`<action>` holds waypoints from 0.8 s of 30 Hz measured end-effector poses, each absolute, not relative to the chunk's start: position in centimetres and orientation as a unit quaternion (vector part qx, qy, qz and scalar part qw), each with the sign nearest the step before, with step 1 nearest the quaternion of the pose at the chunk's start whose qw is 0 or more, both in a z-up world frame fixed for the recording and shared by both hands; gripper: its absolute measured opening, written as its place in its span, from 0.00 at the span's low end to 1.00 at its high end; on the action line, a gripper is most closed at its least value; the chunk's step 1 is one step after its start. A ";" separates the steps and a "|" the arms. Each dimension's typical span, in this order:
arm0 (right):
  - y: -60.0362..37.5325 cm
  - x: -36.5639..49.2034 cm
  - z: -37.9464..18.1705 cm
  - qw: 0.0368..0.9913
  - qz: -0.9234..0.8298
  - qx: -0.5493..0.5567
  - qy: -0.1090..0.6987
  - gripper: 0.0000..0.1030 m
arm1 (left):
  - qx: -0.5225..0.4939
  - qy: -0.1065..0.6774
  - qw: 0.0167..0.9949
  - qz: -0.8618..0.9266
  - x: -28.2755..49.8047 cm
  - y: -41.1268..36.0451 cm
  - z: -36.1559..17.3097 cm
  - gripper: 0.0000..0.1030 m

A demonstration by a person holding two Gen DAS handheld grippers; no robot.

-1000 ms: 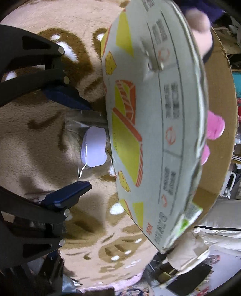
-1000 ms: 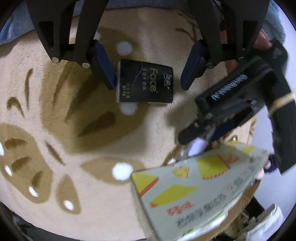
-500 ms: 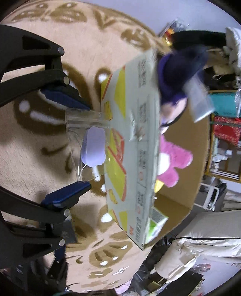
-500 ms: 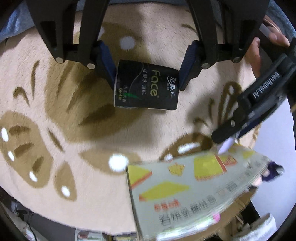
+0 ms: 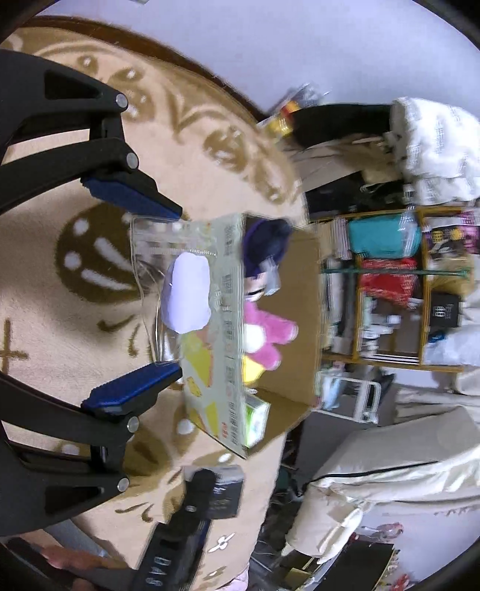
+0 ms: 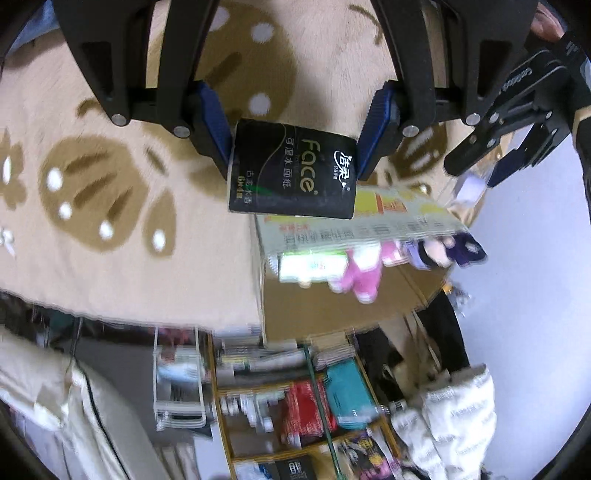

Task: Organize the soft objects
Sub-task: 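Grasp and lift the clear bag with the left tool while the right tool lifts the Face pack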

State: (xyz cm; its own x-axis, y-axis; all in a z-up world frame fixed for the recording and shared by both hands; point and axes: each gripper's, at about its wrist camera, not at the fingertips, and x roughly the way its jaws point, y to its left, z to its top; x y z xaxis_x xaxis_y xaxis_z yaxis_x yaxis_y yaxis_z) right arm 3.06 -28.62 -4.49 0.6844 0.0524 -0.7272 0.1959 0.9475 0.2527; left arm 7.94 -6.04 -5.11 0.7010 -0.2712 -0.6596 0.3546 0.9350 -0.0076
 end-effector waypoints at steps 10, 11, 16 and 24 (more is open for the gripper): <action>-25.9 1.6 0.7 0.959 -0.037 0.096 0.263 0.66 | 0.066 0.253 0.952 -0.160 5.4 -5.8 -1.4 0.75; -25.8 1.5 0.9 0.961 -0.036 0.098 0.256 0.66 | 0.067 0.246 0.954 -0.159 5.3 -5.9 -1.1 0.75; -25.8 1.4 2.0 0.971 -0.032 0.099 0.214 0.66 | 0.062 0.216 0.962 -0.152 5.8 -5.8 -0.1 0.75; -26.2 2.9 2.3 0.977 -0.041 0.088 0.189 0.67 | 0.047 0.199 0.967 -0.154 8.4 -6.5 1.3 0.75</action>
State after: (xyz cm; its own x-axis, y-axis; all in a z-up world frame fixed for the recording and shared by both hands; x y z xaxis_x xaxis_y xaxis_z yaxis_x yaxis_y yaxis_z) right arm 2.90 -26.24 2.31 0.9253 -0.0467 -0.3763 0.1128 0.9813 0.1557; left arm 8.36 -6.46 1.25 0.8735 -0.2785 -0.3994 0.3160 0.9483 0.0298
